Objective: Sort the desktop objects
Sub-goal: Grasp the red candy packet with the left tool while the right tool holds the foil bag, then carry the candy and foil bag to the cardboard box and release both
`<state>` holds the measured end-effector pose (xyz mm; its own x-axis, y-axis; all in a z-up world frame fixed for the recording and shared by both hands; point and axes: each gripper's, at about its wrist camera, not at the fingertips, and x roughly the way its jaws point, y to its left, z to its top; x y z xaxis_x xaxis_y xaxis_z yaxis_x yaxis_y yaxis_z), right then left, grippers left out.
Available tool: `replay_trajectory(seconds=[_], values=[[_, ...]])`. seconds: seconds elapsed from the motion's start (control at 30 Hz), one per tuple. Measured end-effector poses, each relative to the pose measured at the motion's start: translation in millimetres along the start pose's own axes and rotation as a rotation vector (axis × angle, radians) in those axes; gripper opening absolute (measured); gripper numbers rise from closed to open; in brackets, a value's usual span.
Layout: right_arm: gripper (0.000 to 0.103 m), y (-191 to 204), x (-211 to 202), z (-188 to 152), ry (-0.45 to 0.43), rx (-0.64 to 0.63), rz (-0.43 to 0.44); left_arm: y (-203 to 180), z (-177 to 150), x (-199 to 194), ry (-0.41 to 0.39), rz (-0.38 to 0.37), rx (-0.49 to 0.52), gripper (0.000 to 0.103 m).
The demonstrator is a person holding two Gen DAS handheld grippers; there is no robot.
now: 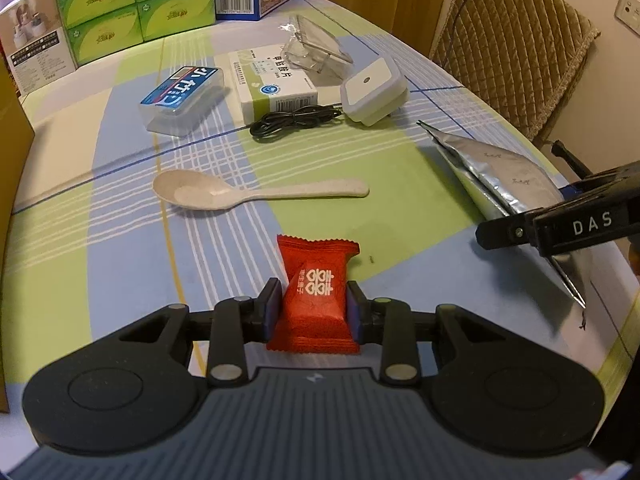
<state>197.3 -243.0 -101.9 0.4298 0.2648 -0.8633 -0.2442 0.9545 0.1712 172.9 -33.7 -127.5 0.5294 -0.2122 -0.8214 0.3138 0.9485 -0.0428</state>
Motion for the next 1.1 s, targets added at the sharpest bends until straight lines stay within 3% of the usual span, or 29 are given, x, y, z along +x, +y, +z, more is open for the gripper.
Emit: replay_trajectory(seconds=[0.07,0.17,0.47,1.1], values=[[0.053,1.9,-2.0,-0.7,0.0,0.004,0.006,-1.2,0.6,0.5,0.005,0.005,0.012,0.028],[0.049,9.9,-6.5,-4.7,-0.011,-0.03,-0.023,-1.8,0.5,-1.6,0.015,0.008,0.009,0.023],[0.049,35.3,-42.3,-24.4,-0.064,-0.038,-0.013,0.1,-12.5,-29.7,0.013,-0.004,-0.028,0.021],[0.049,117.6,-106.6,-55.6,-0.146,-0.14,0.008,19.2,-38.8,-132.5,-0.053,0.034,-0.082,0.021]])
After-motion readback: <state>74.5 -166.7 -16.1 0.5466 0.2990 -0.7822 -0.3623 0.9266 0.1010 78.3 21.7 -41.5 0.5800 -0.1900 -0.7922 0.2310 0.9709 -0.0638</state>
